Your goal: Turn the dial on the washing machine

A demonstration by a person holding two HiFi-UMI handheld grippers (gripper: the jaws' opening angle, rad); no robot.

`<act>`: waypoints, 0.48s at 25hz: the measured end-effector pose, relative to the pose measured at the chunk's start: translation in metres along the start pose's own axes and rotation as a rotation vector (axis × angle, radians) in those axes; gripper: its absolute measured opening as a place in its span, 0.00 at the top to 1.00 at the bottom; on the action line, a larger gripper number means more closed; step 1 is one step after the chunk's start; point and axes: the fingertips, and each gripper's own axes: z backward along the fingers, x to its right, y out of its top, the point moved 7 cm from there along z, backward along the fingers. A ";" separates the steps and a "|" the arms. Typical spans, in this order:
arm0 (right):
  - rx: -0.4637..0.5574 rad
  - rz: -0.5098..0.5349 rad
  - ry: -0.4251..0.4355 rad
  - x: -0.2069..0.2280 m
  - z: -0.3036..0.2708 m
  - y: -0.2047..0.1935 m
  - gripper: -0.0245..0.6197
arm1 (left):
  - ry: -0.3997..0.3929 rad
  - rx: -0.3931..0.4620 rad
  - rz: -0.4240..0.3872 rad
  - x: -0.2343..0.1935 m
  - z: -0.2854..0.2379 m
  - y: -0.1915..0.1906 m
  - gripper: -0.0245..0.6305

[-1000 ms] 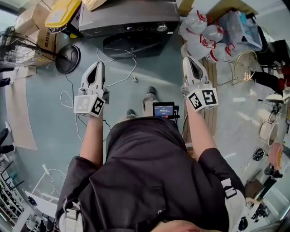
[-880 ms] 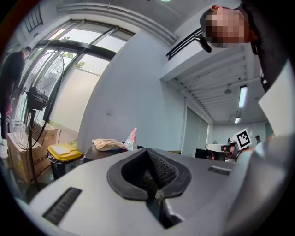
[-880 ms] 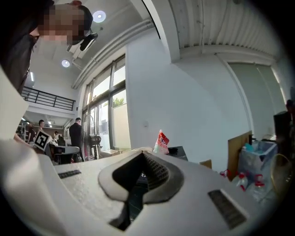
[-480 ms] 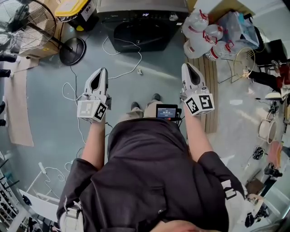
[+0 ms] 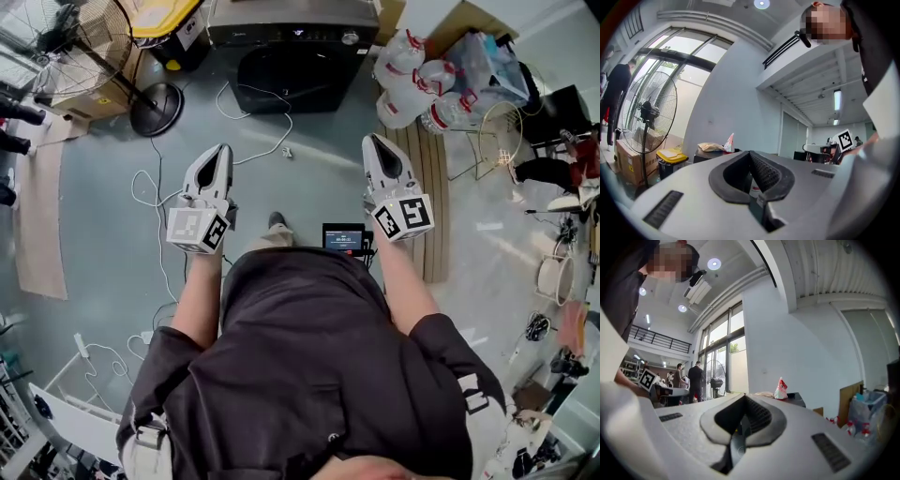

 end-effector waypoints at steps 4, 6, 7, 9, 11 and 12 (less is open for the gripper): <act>-0.030 0.166 0.057 -0.027 0.053 0.001 0.96 | -0.040 -0.021 -0.019 0.050 0.022 -0.003 0.97; -0.037 0.130 0.041 -0.030 0.085 -0.006 0.96 | -0.056 -0.035 -0.010 0.077 0.034 -0.009 0.97; -0.040 0.101 0.024 -0.029 0.102 -0.011 0.96 | -0.059 -0.038 0.005 0.090 0.040 -0.013 0.97; -0.050 0.063 -0.009 -0.025 0.134 -0.022 0.96 | -0.060 -0.042 0.038 0.116 0.054 -0.021 0.97; -0.061 0.044 -0.024 -0.022 0.160 -0.032 0.96 | -0.062 -0.061 0.037 0.138 0.068 -0.028 0.97; -0.063 0.036 -0.024 -0.022 0.169 -0.034 0.96 | -0.065 -0.074 0.030 0.147 0.075 -0.031 0.97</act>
